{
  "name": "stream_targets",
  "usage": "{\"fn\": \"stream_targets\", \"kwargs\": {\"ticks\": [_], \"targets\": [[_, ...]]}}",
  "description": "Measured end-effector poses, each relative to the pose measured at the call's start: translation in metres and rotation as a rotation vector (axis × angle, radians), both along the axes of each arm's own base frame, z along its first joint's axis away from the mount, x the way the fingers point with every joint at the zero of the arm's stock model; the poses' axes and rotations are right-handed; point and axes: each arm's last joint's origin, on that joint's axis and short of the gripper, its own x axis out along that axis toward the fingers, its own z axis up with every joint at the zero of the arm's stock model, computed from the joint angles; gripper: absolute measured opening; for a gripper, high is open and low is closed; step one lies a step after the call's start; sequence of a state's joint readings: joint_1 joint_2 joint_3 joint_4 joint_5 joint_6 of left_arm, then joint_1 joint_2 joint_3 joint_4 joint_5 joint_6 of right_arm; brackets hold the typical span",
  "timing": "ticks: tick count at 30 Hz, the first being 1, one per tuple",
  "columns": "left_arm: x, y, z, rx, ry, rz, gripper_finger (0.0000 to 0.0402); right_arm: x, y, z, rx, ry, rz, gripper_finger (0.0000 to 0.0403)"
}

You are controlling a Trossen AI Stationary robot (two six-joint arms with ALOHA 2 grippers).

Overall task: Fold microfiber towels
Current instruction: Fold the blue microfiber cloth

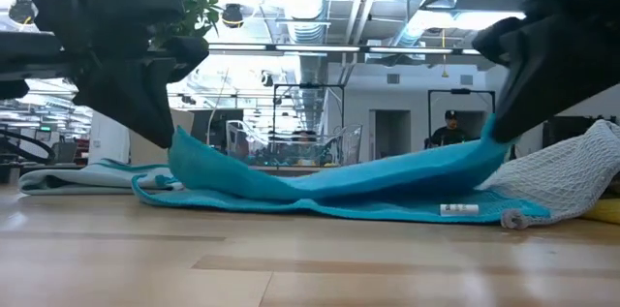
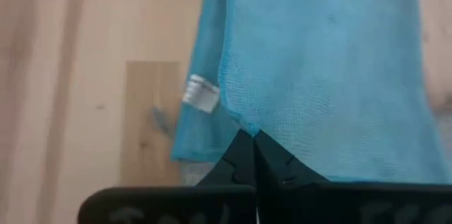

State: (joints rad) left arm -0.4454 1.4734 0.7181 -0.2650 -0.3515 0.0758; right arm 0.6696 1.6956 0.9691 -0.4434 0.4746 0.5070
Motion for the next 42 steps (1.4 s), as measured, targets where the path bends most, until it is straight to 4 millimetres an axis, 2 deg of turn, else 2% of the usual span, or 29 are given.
{"fn": "stream_targets", "kwargs": {"ticks": [10,14,18,32,37,42], "targets": [[0.001,-0.003,0.001,-0.058,-0.011,0.005,0.0002,0.002,0.014,-0.026,0.012,0.014,-0.012,0.0017],[-0.002,-0.004,0.0,-0.04,0.005,-0.004,0.0,0.002,0.013,-0.023,0.009,0.008,-0.014,0.0017],[-0.004,-0.003,0.005,-0.023,-0.02,0.003,0.0,0.0,0.013,-0.012,0.017,-0.027,-0.014,0.0018],[-0.005,-0.011,0.003,-0.091,-0.012,-0.004,0.0,-0.005,0.019,-0.015,0.037,-0.025,-0.029,0.002],[-0.002,-0.017,-0.002,-0.119,-0.012,-0.02,0.0,-0.007,0.021,-0.017,0.047,-0.03,-0.028,0.002],[0.002,-0.022,-0.02,-0.116,0.048,-0.038,0.0,-0.01,0.023,-0.019,0.069,-0.017,-0.024,0.0026]]}}
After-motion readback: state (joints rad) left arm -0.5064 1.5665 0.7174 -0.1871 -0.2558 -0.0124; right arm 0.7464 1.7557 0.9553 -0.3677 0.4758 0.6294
